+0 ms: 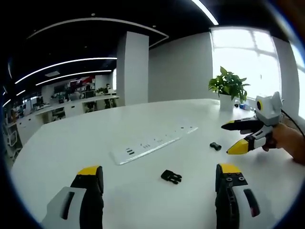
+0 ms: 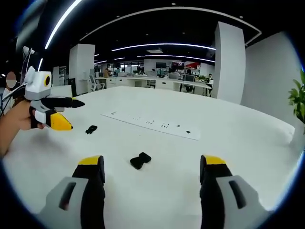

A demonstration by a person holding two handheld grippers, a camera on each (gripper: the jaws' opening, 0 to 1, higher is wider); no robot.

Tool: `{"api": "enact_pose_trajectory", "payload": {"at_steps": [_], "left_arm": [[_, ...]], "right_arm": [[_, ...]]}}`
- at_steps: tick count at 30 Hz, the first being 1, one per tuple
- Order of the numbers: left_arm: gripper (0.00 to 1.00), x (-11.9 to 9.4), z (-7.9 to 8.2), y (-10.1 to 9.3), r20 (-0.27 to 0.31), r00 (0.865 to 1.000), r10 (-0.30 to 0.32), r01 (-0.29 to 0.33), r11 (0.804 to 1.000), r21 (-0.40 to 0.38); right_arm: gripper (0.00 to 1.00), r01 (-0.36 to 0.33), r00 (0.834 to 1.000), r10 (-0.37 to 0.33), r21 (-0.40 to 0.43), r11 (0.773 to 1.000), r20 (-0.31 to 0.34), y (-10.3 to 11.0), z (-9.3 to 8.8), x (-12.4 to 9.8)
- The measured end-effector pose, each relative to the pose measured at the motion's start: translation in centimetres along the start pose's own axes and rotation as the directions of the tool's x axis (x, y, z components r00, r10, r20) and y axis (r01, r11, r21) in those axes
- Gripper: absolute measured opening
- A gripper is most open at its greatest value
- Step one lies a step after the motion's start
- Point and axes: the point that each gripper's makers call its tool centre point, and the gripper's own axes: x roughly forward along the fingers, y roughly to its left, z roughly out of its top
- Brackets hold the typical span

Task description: Snap the two parts of the plastic buckle together until the buckle closes and remains connected.

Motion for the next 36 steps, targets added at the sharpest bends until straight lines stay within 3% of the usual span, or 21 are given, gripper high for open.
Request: {"api": "enact_pose_trajectory", "payload": {"at_steps": [15, 20, 25, 36], "left_arm": [[0.99, 1.3, 1.2, 1.2, 0.013, 1.0, 0.003, -0.002, 1.0, -0.012], [0.99, 1.1, 0.4, 1.1, -0.01, 1.0, 0.007, -0.007, 1.0, 0.025], [0.99, 1.2, -0.1, 1.7, -0.013, 1.0, 0.013, -0.013, 1.0, -0.006], [0.98, 1.4, -0.1, 0.9, -0.018, 1.0, 0.008, -0.007, 1.0, 0.009]], "right_arm": [[0.78, 0.017, 1.0, -0.017, -0.016, 1.0, 0.007, 0.1, 0.6, 1.0], [0.74, 0.026, 1.0, -0.026, -0.026, 0.999, -0.001, 0.2, 0.0, 0.8], [0.74, 0.02, 1.0, -0.021, -0.026, 0.999, -0.009, 0.6, -0.2, 0.8], [0.69, 0.045, 0.999, -0.045, -0.033, 0.998, -0.015, -0.1, -0.5, 1.2]]}}
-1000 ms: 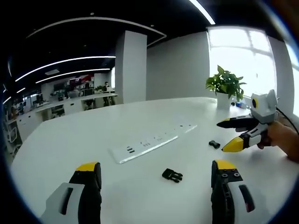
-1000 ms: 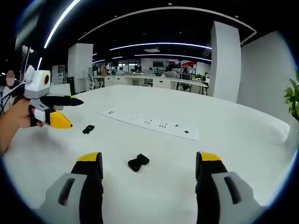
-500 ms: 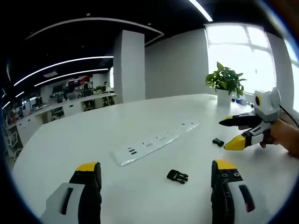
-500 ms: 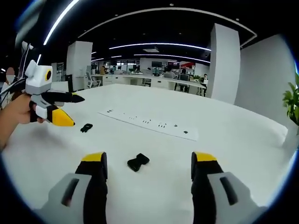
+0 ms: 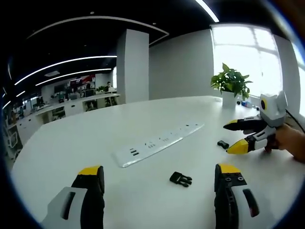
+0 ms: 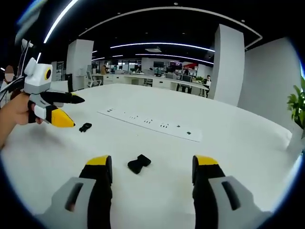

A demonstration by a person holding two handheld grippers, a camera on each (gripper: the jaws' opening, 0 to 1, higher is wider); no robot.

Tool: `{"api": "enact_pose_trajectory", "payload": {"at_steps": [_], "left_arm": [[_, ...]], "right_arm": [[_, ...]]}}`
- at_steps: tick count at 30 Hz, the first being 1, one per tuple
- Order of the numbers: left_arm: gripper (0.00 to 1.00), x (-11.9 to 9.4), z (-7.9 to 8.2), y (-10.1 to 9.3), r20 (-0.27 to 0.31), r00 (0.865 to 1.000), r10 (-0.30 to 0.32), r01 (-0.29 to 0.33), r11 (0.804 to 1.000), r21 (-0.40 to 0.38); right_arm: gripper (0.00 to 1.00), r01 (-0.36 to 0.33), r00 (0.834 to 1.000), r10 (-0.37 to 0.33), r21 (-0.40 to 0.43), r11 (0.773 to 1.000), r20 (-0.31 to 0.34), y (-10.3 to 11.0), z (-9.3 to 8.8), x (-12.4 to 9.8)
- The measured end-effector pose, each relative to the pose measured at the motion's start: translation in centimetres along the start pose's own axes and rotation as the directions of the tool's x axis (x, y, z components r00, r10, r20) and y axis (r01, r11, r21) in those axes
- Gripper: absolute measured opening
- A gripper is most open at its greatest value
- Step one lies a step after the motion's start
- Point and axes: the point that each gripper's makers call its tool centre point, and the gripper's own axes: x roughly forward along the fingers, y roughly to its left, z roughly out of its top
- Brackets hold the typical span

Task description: Snap the two parts of the plastic buckle together until the buckle closes and remains connected.

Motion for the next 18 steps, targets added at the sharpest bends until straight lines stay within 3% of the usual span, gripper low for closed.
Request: {"api": "enact_pose_trajectory", "payload": {"at_steps": [18], "left_arm": [[0.97, 0.07, 0.01, 0.33, -0.001, 1.0, -0.001, 0.001, 1.0, -0.005]], "right_arm": [[0.61, 0.024, 0.999, -0.025, -0.011, 1.0, -0.021, -0.75, -0.48, -0.09]]}}
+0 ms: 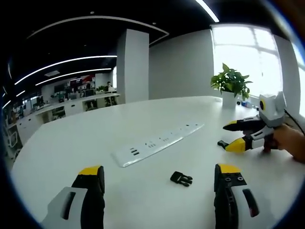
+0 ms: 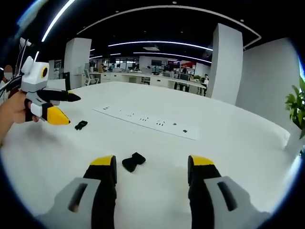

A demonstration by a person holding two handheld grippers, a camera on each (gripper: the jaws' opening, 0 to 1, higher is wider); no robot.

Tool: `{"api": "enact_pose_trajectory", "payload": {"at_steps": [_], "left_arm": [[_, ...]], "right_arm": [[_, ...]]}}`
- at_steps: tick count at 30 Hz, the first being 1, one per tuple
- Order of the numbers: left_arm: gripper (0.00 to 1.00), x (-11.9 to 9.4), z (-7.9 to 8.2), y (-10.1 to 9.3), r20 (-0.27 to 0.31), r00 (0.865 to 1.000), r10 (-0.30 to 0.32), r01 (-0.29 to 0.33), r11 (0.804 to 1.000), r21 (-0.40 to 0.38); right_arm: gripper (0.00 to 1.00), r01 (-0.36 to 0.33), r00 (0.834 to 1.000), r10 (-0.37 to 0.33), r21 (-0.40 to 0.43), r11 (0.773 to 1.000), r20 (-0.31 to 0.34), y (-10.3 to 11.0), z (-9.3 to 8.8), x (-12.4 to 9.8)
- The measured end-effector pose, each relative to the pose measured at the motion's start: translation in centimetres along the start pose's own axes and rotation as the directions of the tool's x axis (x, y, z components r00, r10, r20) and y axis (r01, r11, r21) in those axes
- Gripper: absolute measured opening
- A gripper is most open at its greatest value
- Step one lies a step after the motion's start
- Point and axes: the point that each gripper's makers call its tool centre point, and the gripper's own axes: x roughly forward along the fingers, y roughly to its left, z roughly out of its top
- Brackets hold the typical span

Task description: Snap the two parts of the plastic buckle together until the buckle closes and remains connected.

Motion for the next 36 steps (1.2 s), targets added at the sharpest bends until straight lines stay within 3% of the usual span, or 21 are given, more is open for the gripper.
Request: {"api": "enact_pose_trajectory", "payload": {"at_steps": [11, 20, 36], "left_arm": [[0.97, -0.1, -0.1, -0.1, -0.003, 1.0, 0.001, -0.001, 1.0, 0.006], [0.97, -0.1, 0.1, -0.2, 0.002, 1.0, 0.001, -0.001, 1.0, 0.01], [0.97, -0.2, 0.2, 0.0, 0.005, 1.0, 0.001, -0.001, 1.0, 0.004]], "right_arm": [[0.57, 0.011, 1.0, -0.011, 0.014, 1.0, -0.013, -0.7, -0.3, -0.2], [0.58, 0.02, 1.0, -0.019, 0.02, 1.0, -0.014, 0.6, -0.1, 0.6], [0.55, 0.054, 0.998, -0.053, 0.018, 0.998, -0.03, -0.9, -0.4, 0.3]]}}
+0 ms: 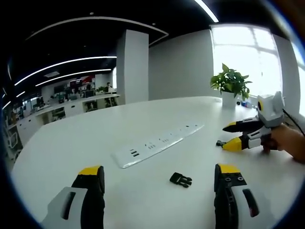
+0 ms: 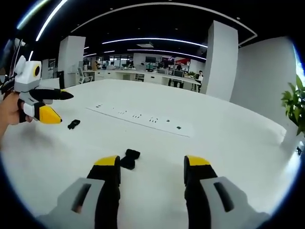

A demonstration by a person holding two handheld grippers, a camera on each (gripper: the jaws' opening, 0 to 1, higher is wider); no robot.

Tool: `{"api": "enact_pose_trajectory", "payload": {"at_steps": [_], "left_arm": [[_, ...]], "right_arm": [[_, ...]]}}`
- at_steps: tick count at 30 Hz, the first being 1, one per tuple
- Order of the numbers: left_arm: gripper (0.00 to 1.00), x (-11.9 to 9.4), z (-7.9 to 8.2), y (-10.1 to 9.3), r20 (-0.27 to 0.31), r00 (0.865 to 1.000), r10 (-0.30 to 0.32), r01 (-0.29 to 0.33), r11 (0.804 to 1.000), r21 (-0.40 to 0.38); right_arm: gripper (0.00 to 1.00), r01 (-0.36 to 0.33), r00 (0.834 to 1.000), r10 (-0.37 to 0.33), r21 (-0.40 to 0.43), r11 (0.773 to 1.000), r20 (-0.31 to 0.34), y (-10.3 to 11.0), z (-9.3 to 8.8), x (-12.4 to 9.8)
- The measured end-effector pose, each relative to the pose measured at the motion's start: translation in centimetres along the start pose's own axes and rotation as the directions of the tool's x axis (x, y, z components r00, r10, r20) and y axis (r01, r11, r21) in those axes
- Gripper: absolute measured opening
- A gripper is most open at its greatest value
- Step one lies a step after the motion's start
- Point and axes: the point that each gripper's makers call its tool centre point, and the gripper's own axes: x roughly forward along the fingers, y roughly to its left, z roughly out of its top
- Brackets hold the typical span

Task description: Snap the two parts of the plastic buckle together until the buckle closes and remains connected.

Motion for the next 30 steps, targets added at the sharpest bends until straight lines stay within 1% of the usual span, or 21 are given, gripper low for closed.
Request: {"api": "enact_pose_trajectory", "payload": {"at_steps": [4, 5, 7, 8, 9, 10, 12, 14, 17, 20, 21, 22, 23, 24, 26, 28, 30], "left_arm": [[0.97, 0.0, 0.0, -0.1, -0.001, 1.0, -0.002, 0.002, 1.0, 0.001], [0.97, 0.1, 0.0, -0.1, -0.001, 1.0, -0.003, 0.003, 1.0, 0.002], [0.97, 0.1, -0.1, 0.0, -0.002, 1.0, -0.002, 0.002, 1.0, 0.002], [0.97, 0.1, -0.1, 0.0, -0.002, 1.0, -0.002, 0.002, 1.0, 0.001], [0.97, 0.1, 0.0, 0.1, -0.001, 1.0, -0.002, 0.002, 1.0, 0.0], [0.97, 0.1, 0.0, 0.1, 0.0, 1.0, -0.002, 0.002, 1.0, 0.0], [0.97, 0.1, 0.0, 0.1, 0.0, 1.0, -0.002, 0.002, 1.0, 0.0], [0.97, 0.1, 0.0, 0.1, 0.0, 1.0, -0.002, 0.002, 1.0, -0.001], [0.97, 0.1, 0.0, 0.1, 0.001, 1.0, -0.003, 0.003, 1.0, -0.002], [0.97, 0.1, 0.0, 0.1, 0.001, 1.0, -0.005, 0.005, 1.0, -0.003], [0.97, 0.1, 0.0, 0.1, 0.001, 1.0, -0.004, 0.004, 1.0, -0.003], [0.97, 0.1, 0.0, 0.2, 0.001, 1.0, -0.002, 0.002, 1.0, -0.004], [0.97, 0.1, 0.0, 0.3, 0.001, 1.0, 0.003, -0.003, 1.0, -0.007], [0.97, 0.0, 0.0, 0.4, 0.001, 1.0, 0.006, -0.005, 1.0, -0.007], [0.97, -0.1, 0.0, 0.3, 0.002, 1.0, 0.004, -0.004, 1.0, -0.008], [0.97, -0.1, 0.0, 0.3, 0.003, 1.0, 0.005, -0.005, 1.0, -0.01], [0.97, -0.1, 0.0, 0.2, 0.004, 1.0, 0.002, -0.002, 1.0, -0.011]], "right_arm": [[0.54, 0.0, 1.0, 0.0, 0.01, 1.0, 0.003, -0.3, 0.1, -0.1], [0.52, -0.007, 1.0, 0.007, 0.005, 1.0, 0.01, -0.3, 0.1, -0.3], [0.47, -0.043, 0.999, 0.043, -0.008, 0.999, 0.019, 0.2, 0.2, -0.3], [0.45, -0.079, 0.996, 0.08, -0.019, 0.997, 0.038, 0.8, 0.4, -0.2], [0.44, -0.083, 0.996, 0.083, -0.028, 0.996, 0.014, 0.8, 0.0, -0.1], [0.44, -0.124, 0.991, 0.125, -0.05, 0.991, 0.035, 1.6, 0.4, 0.1], [0.43, -0.119, 0.992, 0.12, -0.036, 0.992, 0.027, 1.5, 0.2, 0.1], [0.39, -0.134, 0.99, 0.136, -0.047, 0.99, 0.032, 1.9, 0.5, 0.1], [0.37, -0.148, 0.988, 0.151, -0.053, 0.988, 0.041, 1.9, 0.7, 0.3], [0.34, -0.179, 0.982, 0.183, -0.071, 0.981, 0.044, 2.5, 0.7, 0.2], [0.34, -0.209, 0.975, 0.215, -0.102, 0.973, 0.049, 3.0, 0.9, 0.2], [0.37, -0.215, 0.974, 0.221, -0.11, 0.97, 0.049, 3.2, 0.9, 0.2], [0.38, -0.216, 0.975, 0.222, -0.139, 0.967, 0.03, 3.2, 0.6, 0.2], [0.37, -0.221, 0.973, 0.227, -0.144, 0.965, 0.029, 3.3, 0.6, 0.2], [0.35, -0.226, 0.972, 0.232, -0.137, 0.964, 0.031, 3.3, 0.6, 0.2], [0.3, -0.231, 0.971, 0.237, -0.136, 0.964, 0.036, 3.3, 0.6, 0.2], [0.31, -0.242, 0.968, 0.247, -0.117, 0.963, 0.037, 3.5, 0.6, 0.2]]}}
